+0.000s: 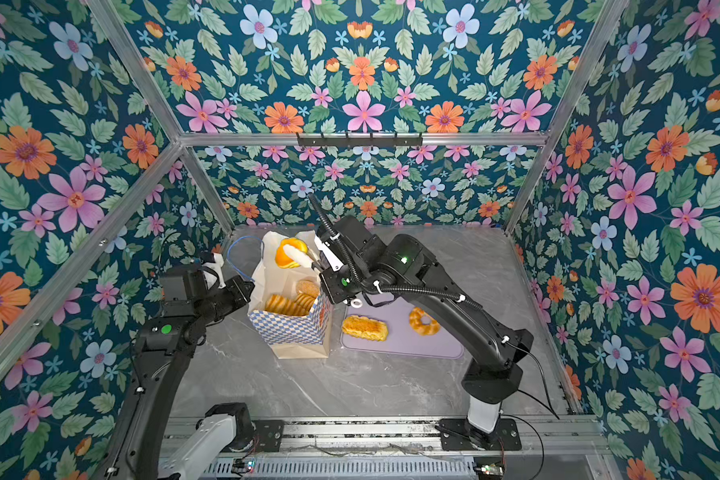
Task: Place the fake bread into the paper bag
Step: 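Lower the yellow tart into the checkered bag and open the tongs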
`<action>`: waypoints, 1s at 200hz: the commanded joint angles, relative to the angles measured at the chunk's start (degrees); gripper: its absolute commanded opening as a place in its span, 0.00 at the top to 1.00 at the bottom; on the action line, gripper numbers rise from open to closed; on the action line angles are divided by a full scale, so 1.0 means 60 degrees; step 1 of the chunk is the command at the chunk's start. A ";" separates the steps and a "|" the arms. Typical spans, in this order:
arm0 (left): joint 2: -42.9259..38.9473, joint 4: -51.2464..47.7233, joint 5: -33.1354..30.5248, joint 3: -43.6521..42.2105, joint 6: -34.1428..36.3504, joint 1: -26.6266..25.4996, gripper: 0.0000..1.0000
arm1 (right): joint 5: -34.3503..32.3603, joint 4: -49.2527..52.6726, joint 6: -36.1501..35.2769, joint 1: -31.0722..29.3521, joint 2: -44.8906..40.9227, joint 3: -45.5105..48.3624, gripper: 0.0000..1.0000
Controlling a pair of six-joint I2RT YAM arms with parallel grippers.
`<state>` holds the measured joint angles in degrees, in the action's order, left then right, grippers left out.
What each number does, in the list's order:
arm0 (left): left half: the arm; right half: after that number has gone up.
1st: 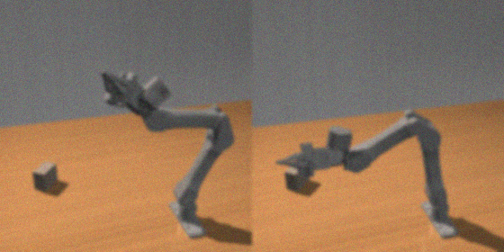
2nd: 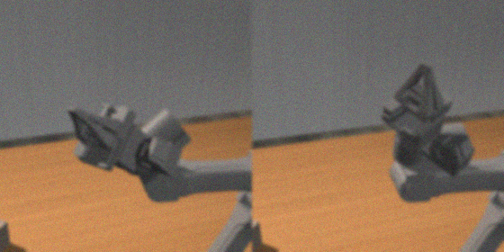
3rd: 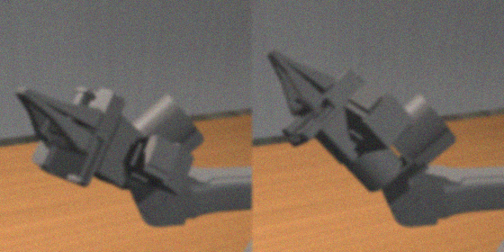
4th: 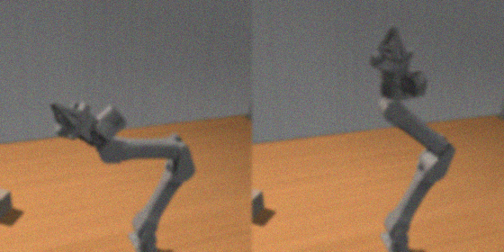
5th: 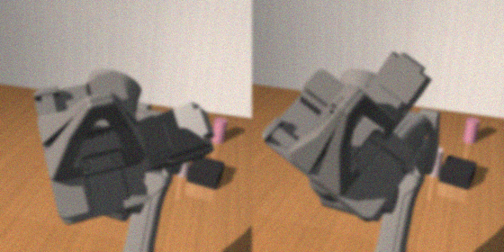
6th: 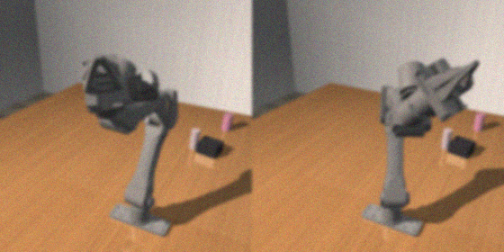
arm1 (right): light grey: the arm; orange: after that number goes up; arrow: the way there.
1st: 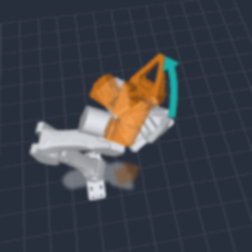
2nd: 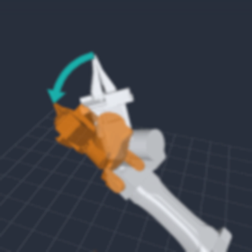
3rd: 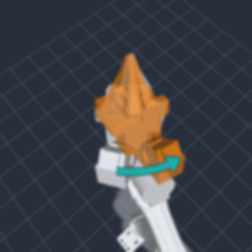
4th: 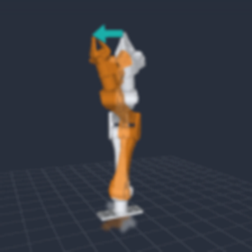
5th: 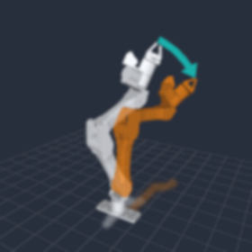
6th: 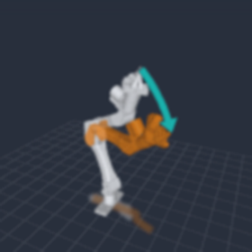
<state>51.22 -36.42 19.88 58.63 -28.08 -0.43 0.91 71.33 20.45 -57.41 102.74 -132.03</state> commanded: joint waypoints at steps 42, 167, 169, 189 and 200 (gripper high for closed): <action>0.0054 0.0080 0.0071 0.0072 0.0051 -0.0002 0.98 | -0.0429 0.0298 -0.0241 -0.0289 0.0352 -0.0085 0.73; 0.0003 0.0087 0.0058 0.0028 0.0014 -0.0002 0.98 | -0.0576 0.0526 -0.0229 -0.0648 0.0530 0.0389 0.67; 0.0003 0.0081 0.0056 0.0028 0.0008 -0.0002 0.98 | -0.0576 0.0524 -0.0233 -0.0655 0.0532 0.0396 0.67; 0.0003 0.0109 0.0082 0.0027 0.0003 -0.0002 0.98 | -0.0576 0.0478 -0.0215 -0.0671 0.0504 0.0511 0.66; 0.0003 0.0109 0.0071 0.0024 0.0008 -0.0002 0.97 | -0.0562 0.0460 -0.0213 -0.0671 0.0507 0.0508 0.65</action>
<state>51.37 -36.36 20.03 58.63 -28.10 -0.43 -1.65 75.18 19.33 -61.41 106.24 -128.97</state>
